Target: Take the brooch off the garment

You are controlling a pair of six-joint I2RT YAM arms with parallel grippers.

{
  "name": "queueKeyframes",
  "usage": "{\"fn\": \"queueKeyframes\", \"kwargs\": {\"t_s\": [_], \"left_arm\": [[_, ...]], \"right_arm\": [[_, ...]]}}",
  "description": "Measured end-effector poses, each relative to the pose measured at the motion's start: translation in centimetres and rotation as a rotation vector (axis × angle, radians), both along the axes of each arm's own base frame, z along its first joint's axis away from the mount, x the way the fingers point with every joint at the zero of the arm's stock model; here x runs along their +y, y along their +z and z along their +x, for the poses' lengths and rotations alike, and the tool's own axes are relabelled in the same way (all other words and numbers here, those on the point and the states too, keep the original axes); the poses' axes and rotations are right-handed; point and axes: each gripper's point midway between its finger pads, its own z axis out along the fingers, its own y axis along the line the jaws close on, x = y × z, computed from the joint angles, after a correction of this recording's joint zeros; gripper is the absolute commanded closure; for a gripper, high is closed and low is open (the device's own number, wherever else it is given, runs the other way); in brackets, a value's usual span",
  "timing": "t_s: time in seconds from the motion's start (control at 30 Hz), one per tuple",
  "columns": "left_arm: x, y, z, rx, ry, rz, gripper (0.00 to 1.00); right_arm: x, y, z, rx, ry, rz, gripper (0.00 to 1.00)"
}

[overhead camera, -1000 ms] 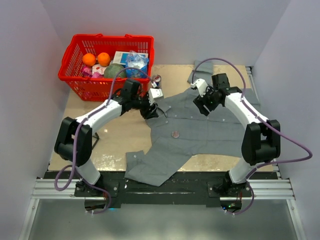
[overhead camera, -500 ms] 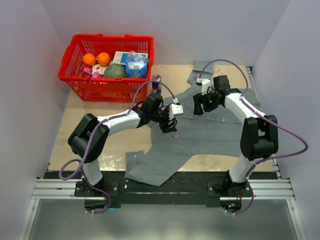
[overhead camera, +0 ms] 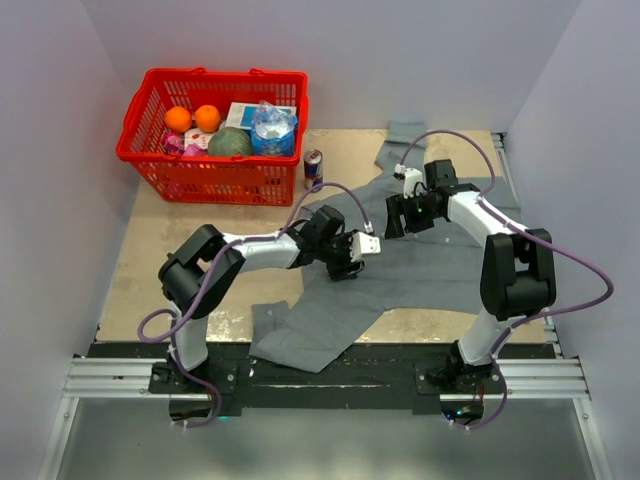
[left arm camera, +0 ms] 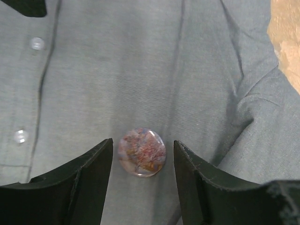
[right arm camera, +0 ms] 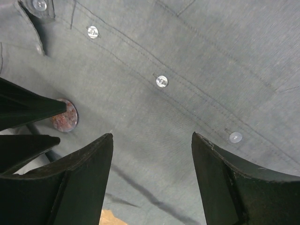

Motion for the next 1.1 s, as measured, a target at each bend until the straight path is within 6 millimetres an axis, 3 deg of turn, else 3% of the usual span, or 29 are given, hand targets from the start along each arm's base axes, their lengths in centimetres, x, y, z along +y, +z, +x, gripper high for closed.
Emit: {"fn": "queueKeyframes", "kwargs": {"t_s": [0.17, 0.5, 0.9, 1.0, 1.1], "left_arm": [[0.0, -1.6, -0.4, 0.006, -0.029, 0.050, 0.41], [0.8, -1.3, 1.3, -0.027, 0.032, 0.099, 0.43], [1.7, -0.2, 2.3, 0.154, 0.124, 0.031, 0.48], [1.6, 0.2, 2.1, 0.216, 0.138, -0.004, 0.45], [1.6, 0.3, 1.8, 0.279, 0.160, -0.022, 0.35]], "right_arm": [[0.1, -0.6, -0.7, 0.028, -0.012, 0.007, 0.29], [0.4, -0.4, -0.7, 0.034, -0.012, 0.027, 0.31], [0.3, -0.6, -0.9, 0.037, -0.004, 0.022, 0.33], [0.5, -0.7, -1.2, 0.045, 0.005, 0.019, 0.33], [0.9, -1.1, -2.0, 0.060, 0.021, 0.016, 0.33]]}}
